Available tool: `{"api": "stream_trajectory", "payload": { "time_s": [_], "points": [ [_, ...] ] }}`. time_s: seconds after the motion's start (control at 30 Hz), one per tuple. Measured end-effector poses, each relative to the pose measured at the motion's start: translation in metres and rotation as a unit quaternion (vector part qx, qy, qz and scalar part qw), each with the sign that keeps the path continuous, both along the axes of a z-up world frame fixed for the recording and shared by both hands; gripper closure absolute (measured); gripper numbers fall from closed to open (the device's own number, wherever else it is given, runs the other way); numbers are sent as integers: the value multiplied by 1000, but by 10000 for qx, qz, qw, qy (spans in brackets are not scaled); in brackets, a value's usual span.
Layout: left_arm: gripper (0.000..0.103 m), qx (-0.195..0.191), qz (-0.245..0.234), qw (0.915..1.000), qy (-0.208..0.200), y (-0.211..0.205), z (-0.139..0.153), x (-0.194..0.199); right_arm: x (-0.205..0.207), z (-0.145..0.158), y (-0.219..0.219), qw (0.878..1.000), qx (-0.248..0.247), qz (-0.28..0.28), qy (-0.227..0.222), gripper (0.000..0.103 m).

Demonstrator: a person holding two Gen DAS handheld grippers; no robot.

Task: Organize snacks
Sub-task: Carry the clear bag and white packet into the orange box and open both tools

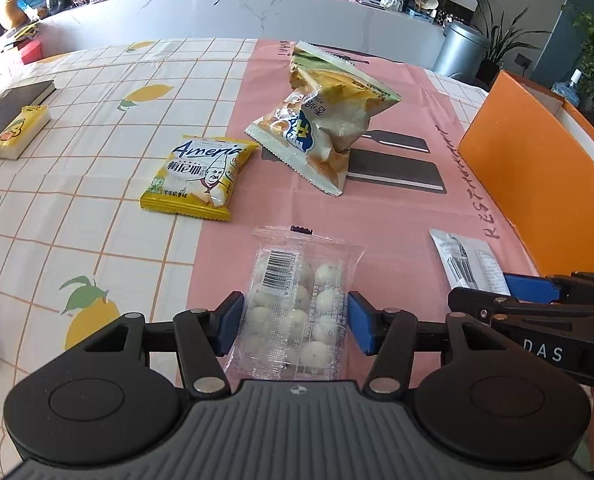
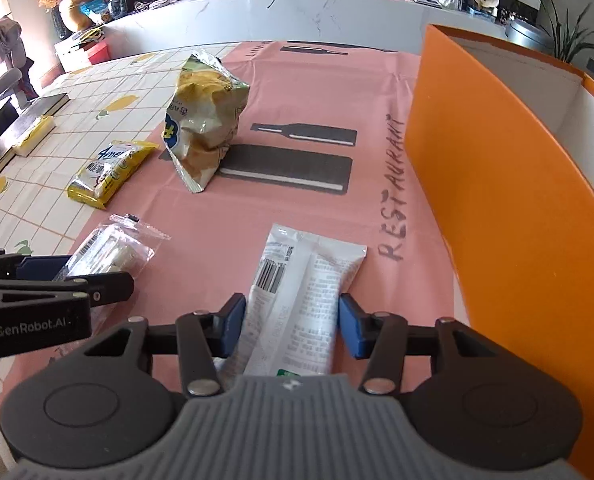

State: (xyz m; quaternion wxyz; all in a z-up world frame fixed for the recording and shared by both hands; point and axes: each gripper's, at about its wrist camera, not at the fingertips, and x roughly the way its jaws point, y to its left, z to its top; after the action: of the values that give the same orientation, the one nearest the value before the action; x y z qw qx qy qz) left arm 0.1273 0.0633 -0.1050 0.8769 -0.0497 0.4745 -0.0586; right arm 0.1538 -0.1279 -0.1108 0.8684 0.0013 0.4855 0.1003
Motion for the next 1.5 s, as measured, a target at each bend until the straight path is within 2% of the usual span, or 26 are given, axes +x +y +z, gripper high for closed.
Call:
{"api": "stream_trajectory", "payload": {
  "time_s": [0.23,0.47,0.73,0.97,1.2,1.37,1.5],
  "points": [
    [40,-196,-24,9997,-125,-8,23,-21,-34,19,-14,9993,327,-149,39,56],
    [40,-396,-152,9981,-456,-21,59,-39,-67,57,-33,9976,527,-224,-380,56],
    [40,-405,-763,9921,-905,-66,106,-48,-94,102,-75,9919,740,-350,-974,57],
    [40,-219,-1515,9812,-1174,-125,135,-32,-94,132,-125,9877,680,-521,-1304,57],
    [40,64,-2266,9670,-1162,-185,131,-7,-76,135,-183,9875,451,-744,-1312,57],
    [40,155,-2594,9602,-1024,-217,121,18,-49,118,-217,9902,311,-855,-1064,57],
    [40,507,-2867,9514,-1002,-240,112,41,-23,103,-229,9931,-10,-729,-915,57]
  ]
}}
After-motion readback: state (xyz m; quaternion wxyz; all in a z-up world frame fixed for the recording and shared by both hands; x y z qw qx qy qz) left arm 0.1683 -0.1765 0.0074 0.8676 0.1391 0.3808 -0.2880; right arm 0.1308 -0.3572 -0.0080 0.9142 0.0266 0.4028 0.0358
